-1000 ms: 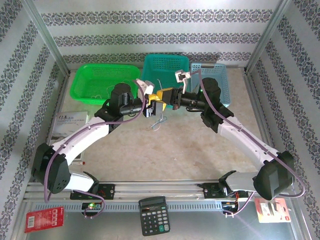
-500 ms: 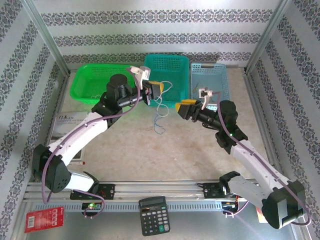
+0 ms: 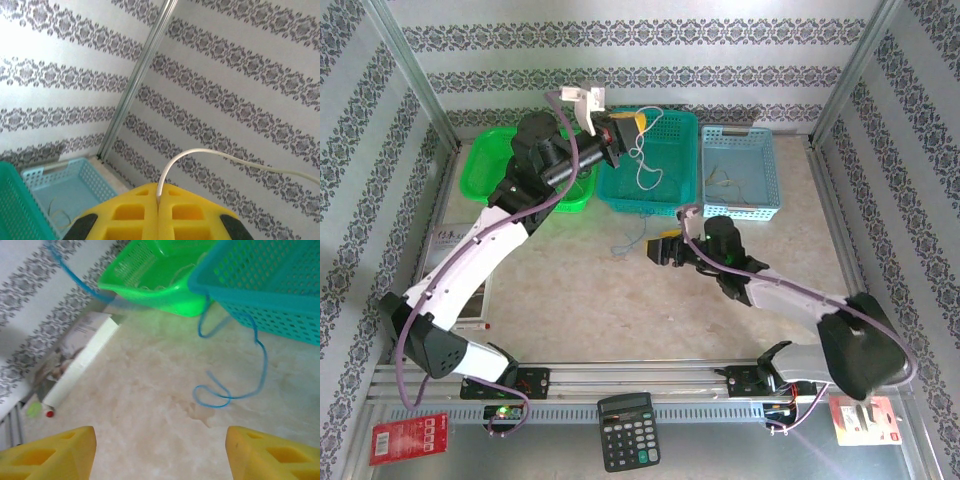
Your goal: Untangle the cables
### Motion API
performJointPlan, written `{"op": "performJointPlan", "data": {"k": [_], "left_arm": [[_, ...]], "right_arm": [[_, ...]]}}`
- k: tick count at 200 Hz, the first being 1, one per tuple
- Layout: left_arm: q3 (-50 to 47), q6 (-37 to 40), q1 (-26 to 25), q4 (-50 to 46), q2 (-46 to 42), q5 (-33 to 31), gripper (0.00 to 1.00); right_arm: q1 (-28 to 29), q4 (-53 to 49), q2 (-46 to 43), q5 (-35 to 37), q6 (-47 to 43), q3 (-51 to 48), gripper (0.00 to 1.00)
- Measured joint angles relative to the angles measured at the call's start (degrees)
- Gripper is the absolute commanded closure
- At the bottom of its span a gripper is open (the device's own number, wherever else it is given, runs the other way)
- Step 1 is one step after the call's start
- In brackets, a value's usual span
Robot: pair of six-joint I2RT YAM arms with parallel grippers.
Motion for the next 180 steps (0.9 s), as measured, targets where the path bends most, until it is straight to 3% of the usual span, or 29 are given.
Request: {"op": "performJointPlan", "data": {"k": [70,79,88,107,137,180], "left_arm": [[4.33,-2.78,1.01,-2.12,2.78,0.68,1.0],[4.79,-3.17,0.98,-2.29,2.78,0.92,1.0],[5.33,-3.39,0.98,-2.4,2.78,1.09,1.0],[6.64,-3.41,1.07,-2.84,2.75,1.09,1.0],[9.46,-3.32,3.43,-4.74,2.75,0.46,1.0],[14.73,-2.67,16.2,-6.78,5.38,-3.13,1.0]], "right_arm": [[2.08,6.08,12.52,10.01,-3.26,10.38,0.23],[2.1,6.64,13.62,10.75,-3.5,12.33,0.28],[2.1,7.21,14.75,11.34,-3.54,14.25,0.4],[2.08,8.11,17.05,12.31,-3.72,17.57,0.99],[1.95,8.22,17.64,13.16,-2.95,17.99,1.0],[1.29,6.82,12.9,13.27,-1.75,12.31,1.0]]}}
